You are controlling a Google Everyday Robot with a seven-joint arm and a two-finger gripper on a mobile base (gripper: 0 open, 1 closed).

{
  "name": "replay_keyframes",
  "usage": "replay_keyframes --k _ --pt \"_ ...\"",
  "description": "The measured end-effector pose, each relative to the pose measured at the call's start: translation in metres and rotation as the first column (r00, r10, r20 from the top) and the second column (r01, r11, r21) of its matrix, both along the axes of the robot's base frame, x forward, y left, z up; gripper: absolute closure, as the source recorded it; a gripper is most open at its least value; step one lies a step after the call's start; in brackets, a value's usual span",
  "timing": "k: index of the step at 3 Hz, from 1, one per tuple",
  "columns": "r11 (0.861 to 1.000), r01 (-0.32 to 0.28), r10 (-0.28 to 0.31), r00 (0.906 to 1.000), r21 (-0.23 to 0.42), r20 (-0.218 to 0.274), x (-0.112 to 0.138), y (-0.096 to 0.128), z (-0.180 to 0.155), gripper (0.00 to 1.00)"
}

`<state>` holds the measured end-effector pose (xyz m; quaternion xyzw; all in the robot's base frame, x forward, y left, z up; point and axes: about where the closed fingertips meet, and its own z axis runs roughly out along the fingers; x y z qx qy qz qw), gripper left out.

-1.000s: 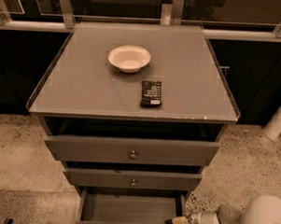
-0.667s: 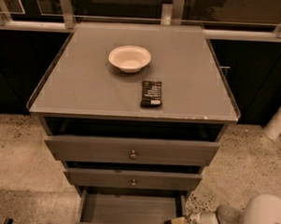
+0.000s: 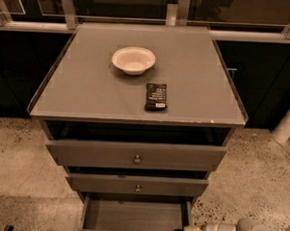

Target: Open bottom drawer

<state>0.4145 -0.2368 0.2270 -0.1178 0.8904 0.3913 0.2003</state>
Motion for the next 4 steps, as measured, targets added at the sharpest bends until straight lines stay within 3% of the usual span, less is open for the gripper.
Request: replay_keyframes --k 2,3,4 --pt "1.000 -0.003 0.003 1.0000 0.001 -0.001 0.0004 0.0015 -0.0003 0.11" --pt "1.000 -0.003 0.003 1.0000 0.001 -0.001 0.0004 0.0016 -0.0003 0.00" --pt "1.000 -0.003 0.003 1.0000 0.001 -0.001 0.0004 0.0016 -0.0003 0.00"
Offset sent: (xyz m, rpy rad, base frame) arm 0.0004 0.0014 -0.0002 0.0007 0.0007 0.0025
